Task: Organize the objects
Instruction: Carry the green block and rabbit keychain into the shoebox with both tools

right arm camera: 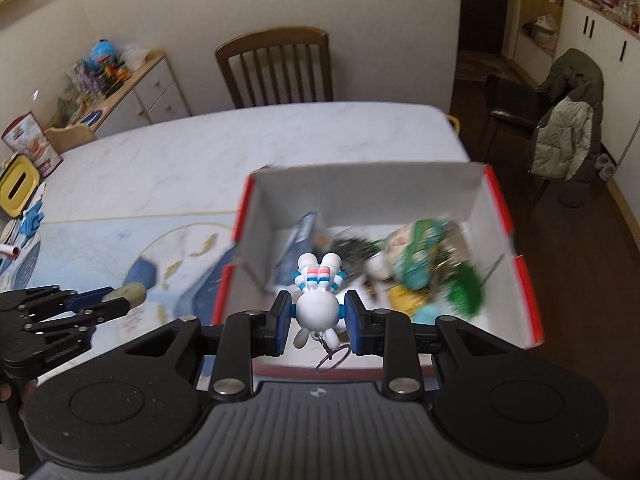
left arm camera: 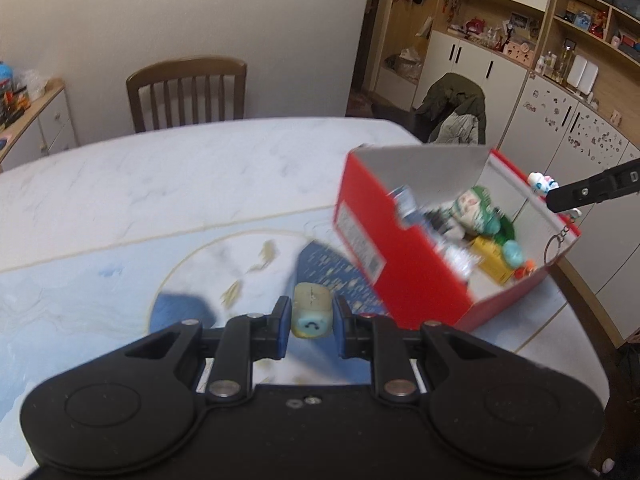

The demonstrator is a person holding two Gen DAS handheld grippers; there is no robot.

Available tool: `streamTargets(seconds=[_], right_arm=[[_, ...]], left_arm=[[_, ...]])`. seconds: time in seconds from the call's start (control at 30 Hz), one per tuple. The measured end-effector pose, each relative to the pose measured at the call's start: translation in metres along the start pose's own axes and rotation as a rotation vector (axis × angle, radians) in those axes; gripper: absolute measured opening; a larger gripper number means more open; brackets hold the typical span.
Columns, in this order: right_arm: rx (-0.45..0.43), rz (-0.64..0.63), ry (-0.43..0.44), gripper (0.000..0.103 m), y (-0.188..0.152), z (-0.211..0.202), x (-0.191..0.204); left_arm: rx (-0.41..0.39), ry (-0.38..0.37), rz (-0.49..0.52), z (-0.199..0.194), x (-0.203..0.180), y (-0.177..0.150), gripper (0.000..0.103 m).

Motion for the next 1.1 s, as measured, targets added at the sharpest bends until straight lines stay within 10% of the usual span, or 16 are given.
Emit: streamTargets(seconds=[0.43,1.1], right_arm=[[-0.009,0.006,0.007,0.027,0.005,0.032,-0.063],[0.069,-0.075,0.090,0.028,-0.034,0.074,-0.056]], left_arm=[[-0.036,-0.050,0.071,0.044,-0.086,0.051,0.020],[0.063,-0.079,0.100,0.132,-0.138,0.056,0.020]])
Point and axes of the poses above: each gripper's, at about its wrist camera, not at the fingertips, and z roughly the way its jaws point, x to its left, y to its top, the point moved 4 cm from there along z, roughly the way its jaws point, and after that the axes turned 12 degrees about -x, right-handed, at the moved point
